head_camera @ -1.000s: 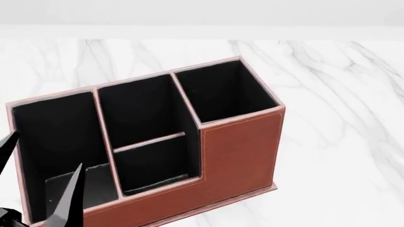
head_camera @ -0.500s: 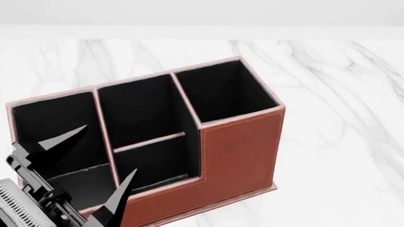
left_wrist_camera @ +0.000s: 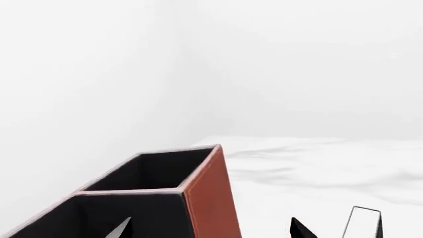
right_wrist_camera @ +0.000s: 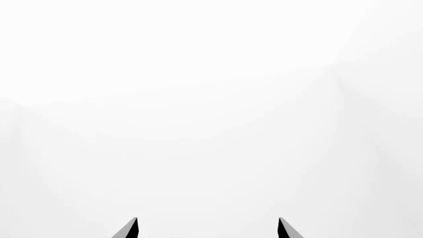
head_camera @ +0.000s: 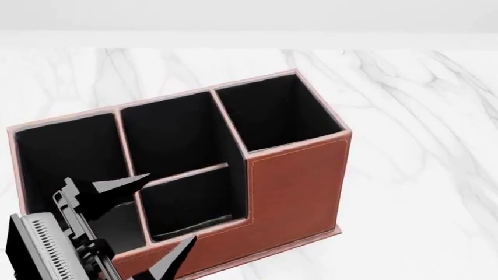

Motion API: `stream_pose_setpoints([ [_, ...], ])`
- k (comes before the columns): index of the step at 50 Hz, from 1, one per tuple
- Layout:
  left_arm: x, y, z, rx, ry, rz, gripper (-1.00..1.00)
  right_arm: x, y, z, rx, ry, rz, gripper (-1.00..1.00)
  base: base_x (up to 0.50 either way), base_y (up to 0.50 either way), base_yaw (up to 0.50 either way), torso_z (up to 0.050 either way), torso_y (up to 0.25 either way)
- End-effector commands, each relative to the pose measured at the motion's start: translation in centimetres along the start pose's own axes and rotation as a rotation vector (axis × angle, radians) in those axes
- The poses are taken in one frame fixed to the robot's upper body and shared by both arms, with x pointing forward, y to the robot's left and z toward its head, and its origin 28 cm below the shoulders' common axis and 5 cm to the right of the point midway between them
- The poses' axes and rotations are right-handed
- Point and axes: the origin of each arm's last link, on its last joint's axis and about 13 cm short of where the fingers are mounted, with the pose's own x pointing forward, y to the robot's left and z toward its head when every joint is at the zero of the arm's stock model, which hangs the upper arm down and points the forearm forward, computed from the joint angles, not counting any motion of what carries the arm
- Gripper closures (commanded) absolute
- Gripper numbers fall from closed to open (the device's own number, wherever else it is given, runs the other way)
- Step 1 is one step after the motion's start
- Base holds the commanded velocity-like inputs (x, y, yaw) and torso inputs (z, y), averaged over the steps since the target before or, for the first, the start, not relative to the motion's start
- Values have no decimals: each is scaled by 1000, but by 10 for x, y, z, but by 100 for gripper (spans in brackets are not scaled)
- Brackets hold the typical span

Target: Pick up the book and place it in the back compartment of the caddy.

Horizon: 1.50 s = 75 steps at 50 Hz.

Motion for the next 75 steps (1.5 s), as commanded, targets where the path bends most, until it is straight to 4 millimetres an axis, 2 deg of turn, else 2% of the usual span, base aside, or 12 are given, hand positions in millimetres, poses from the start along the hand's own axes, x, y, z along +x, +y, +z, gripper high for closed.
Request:
stream_pose_setpoints([
  [1,1,0,-6,-57,10,-67,-100,0,1,-1,0,4,4,-100,0,0,0,0,0],
  [36,0,-12,-21,-105,94,-209,-100,-1,1,-3,1,9,4,-100,0,0,0,0,0],
  [75,30,-28,-25,-119,98,-311,-100,0,1,0,9,6,8,-100,0,0,0,0,0],
])
